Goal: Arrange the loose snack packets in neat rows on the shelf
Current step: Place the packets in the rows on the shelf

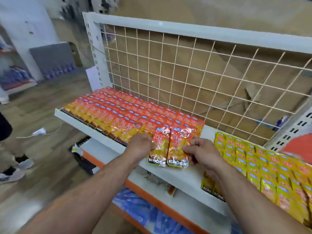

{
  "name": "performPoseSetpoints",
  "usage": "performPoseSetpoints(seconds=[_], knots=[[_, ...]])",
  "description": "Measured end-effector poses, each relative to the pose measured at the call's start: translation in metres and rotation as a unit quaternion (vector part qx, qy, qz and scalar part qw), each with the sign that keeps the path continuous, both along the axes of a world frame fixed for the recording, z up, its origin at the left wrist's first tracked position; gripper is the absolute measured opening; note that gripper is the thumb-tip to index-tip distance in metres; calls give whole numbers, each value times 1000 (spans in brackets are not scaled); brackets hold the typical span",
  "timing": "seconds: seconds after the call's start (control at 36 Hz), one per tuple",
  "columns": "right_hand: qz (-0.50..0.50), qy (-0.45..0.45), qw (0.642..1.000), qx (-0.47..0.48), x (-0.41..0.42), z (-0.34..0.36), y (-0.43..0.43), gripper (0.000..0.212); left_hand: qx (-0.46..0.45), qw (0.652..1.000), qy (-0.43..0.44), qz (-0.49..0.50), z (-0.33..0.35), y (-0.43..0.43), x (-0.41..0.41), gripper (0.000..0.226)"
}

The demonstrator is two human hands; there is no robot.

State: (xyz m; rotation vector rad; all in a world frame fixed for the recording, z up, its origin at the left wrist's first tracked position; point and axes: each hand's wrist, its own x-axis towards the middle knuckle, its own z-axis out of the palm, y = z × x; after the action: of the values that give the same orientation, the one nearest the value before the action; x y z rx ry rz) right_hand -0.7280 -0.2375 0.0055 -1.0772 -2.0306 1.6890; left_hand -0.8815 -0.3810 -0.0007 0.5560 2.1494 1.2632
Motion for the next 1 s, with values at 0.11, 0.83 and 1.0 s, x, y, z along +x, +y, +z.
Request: performPoseSetpoints(seconds=[0.11, 0.83, 1.0], knots=[[-25, 4, 999, 19, -37, -4, -22, 44, 1, 999, 33, 4, -4, -5, -55, 19], [-166, 8, 985, -41, -101, -11, -83, 30, -119, 917, 329, -192, -26, -24, -139, 4], [-173, -7, 984, -52, -100, -16, -80, 29, -114, 901, 365, -203, -27, -28, -139, 14]])
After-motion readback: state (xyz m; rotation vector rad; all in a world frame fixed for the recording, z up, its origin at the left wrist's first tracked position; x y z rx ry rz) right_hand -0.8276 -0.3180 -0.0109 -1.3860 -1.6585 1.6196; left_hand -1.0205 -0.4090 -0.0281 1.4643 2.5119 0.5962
